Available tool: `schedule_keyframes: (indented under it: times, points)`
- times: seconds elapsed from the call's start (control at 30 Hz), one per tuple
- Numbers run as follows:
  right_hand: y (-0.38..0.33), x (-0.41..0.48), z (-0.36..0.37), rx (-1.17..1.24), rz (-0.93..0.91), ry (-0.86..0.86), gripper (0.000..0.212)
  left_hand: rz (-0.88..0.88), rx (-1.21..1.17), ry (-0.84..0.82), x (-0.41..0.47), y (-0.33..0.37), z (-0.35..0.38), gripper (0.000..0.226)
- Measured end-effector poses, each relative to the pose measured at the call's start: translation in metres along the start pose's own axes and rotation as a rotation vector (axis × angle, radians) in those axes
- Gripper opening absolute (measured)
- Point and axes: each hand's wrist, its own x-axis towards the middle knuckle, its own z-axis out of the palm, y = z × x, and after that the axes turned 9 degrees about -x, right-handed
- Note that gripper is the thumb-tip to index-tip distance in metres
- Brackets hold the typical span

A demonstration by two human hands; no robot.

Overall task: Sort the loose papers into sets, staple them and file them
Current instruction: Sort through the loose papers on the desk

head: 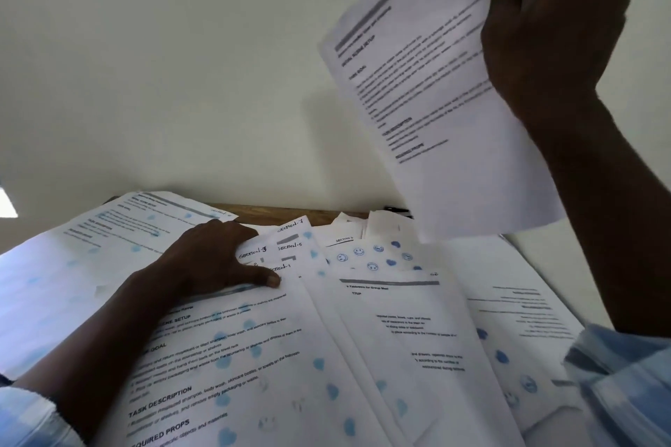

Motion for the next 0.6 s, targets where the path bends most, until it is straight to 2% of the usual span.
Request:
schedule_keyframes:
  times: [0.07,0.17,0.27,0.33,0.37,0.4,0.43,0.47,0.53,0.6]
  points:
    - [0.011,0.013,0.001,0.126,0.084,-0.123,0.039,-0.006,-0.018,-0.018,0.0,-0.003,0.0,0.086]
    - [0.03,0.007,0.003,0.289,0.191,-0.399,0.033,-0.017,0.002,-0.032,-0.005,0.003,-0.004,0.087]
    - [0.026,-0.052,0.005,0.405,0.288,-0.665,0.015,0.016,0.023,0.001,-0.007,-0.003,0.0,0.107]
    - [0.013,-0.109,0.001,0.443,0.278,-0.811,0.014,0.041,-0.162,-0.044,-0.003,-0.026,0.003,0.117]
    - [0.004,-0.137,-0.004,0.464,0.278,-0.894,0.013,0.032,-0.188,-0.015,0.0,-0.038,0.006,0.106]
    - [-0.004,-0.162,-0.01,0.487,0.281,-0.984,0.012,0.02,-0.229,-0.045,0.001,-0.038,0.007,0.083]
    - [-0.011,-0.185,-0.016,0.51,0.287,-1.058,0.012,0.114,-0.234,-0.099,-0.002,-0.026,0.009,0.062]
    - [-0.017,-0.204,-0.019,0.513,0.277,-1.11,0.011,0.022,-0.265,-0.124,-0.003,-0.018,0.006,0.049]
    - [-0.023,-0.231,-0.023,0.462,0.233,-1.15,0.01,-0.023,-0.081,0.035,-0.004,-0.001,0.001,0.055]
    - [-0.025,-0.244,-0.024,0.398,0.193,-1.164,0.015,0.042,-0.14,0.045,-0.013,0.003,-0.008,0.071]
